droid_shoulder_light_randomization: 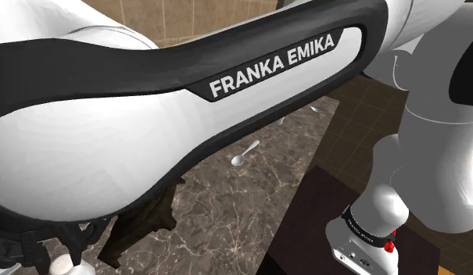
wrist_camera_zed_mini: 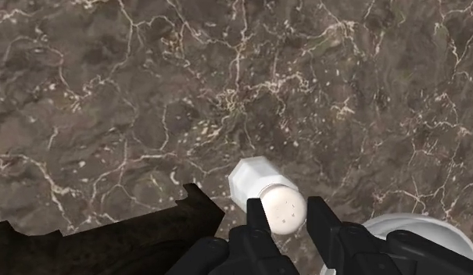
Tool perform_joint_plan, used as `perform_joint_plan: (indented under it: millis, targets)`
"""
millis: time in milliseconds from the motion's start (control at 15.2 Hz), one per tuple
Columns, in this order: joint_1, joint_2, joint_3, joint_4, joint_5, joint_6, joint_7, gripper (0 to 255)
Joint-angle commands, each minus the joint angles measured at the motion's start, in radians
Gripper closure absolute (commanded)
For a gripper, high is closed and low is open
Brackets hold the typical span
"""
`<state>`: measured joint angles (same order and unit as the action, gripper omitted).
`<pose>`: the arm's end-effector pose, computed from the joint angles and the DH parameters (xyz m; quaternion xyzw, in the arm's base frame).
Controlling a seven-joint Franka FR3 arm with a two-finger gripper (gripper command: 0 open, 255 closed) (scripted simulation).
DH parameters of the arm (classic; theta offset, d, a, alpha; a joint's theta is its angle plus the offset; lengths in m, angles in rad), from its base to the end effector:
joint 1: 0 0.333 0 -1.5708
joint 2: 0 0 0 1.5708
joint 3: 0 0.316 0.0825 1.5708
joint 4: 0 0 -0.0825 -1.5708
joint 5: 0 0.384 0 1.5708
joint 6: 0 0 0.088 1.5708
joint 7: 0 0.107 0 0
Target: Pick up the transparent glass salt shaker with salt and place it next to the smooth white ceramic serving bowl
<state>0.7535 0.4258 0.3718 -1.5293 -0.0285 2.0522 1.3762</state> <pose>0.3308 0.6035 0.4378 -0.9865 0.1386 0.0383 0.0788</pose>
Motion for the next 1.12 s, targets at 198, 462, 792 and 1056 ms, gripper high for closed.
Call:
perform_joint_plan:
  millis: [198, 462, 792, 1056]
  targets:
    - [0.040, 0.043, -0.084, -0.048, -0.110, 0.051, -0.019, 255]
    - [0.054, 0.050, -0.102, -0.060, -0.104, 0.071, -0.022, 255]
    - [0.076, 0.047, -0.129, -0.061, -0.089, 0.073, -0.031, 255]
    - [0.023, -0.004, -0.135, -0.115, -0.063, 0.075, -0.098, 0]
